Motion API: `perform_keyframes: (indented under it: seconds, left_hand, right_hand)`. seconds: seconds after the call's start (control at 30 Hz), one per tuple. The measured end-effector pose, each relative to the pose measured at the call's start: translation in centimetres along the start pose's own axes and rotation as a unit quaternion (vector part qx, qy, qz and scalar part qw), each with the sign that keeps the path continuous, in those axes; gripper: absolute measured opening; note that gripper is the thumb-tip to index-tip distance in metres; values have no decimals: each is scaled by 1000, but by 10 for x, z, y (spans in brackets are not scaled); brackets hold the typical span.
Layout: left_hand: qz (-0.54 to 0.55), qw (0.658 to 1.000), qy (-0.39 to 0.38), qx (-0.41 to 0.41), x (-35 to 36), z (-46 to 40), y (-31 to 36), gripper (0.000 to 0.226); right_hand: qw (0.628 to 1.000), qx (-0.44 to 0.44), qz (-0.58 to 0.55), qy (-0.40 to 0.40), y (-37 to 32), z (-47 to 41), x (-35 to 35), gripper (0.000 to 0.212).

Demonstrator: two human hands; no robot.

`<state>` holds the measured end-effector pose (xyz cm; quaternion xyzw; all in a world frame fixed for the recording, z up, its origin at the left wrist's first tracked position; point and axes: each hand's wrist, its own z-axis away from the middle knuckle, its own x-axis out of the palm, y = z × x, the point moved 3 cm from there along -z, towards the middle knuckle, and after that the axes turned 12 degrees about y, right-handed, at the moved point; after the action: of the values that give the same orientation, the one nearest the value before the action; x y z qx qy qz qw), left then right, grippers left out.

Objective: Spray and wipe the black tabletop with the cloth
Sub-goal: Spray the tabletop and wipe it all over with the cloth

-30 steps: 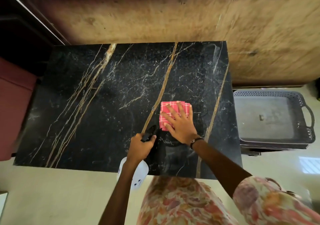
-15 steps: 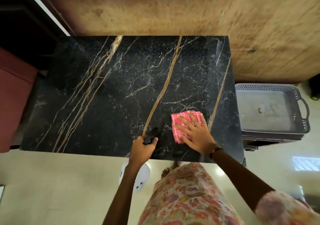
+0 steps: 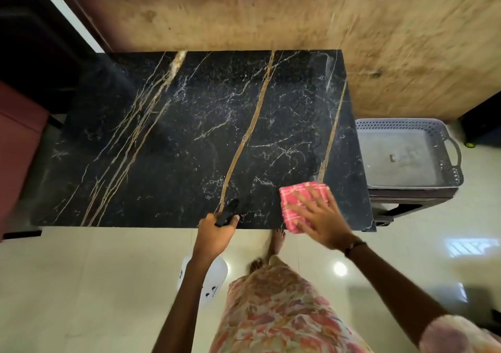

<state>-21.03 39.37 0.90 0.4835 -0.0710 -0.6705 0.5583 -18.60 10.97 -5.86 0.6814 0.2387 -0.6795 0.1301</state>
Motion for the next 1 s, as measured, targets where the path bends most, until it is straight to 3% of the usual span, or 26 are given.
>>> perform_keyframes:
  seconds: [0.1,0.2,0.37,0.47,0.63,0.73,0.83,1.0]
  left_hand:
    - [-9,1000,-6,23,1,7,2,27]
    - [-17,999,-19,33,6,15,8,29]
    - [-20,998,-38,53,21,23,24,27]
    - [-15,997,-54,57,33,26,33,26]
    - [-38,995,-61,70,55,30,48,27]
    - [-42,995,-64,63,67,34,55,30]
    - [-44,996,-62,55,82,38,67,31]
    - [-51,995,-70,48,107,42,90,27]
  right_hand:
    - [996,88,0,-24,27,-20,-7,54]
    - [992,121,-2,-22,6,-50,-5,58]
    - [999,-14,9,-30,-25,-17,7,54]
    - [999,-34,21,-10,-3,41,-1,49]
    - [996,73,36,-26,77,60,-23,51]
    - [992,117,13,-38,76,22,-23,52]
    - [997,77,-4,-16,53,7,-17,53]
    - [998,-48,-2,-37,60,75,-11,47]
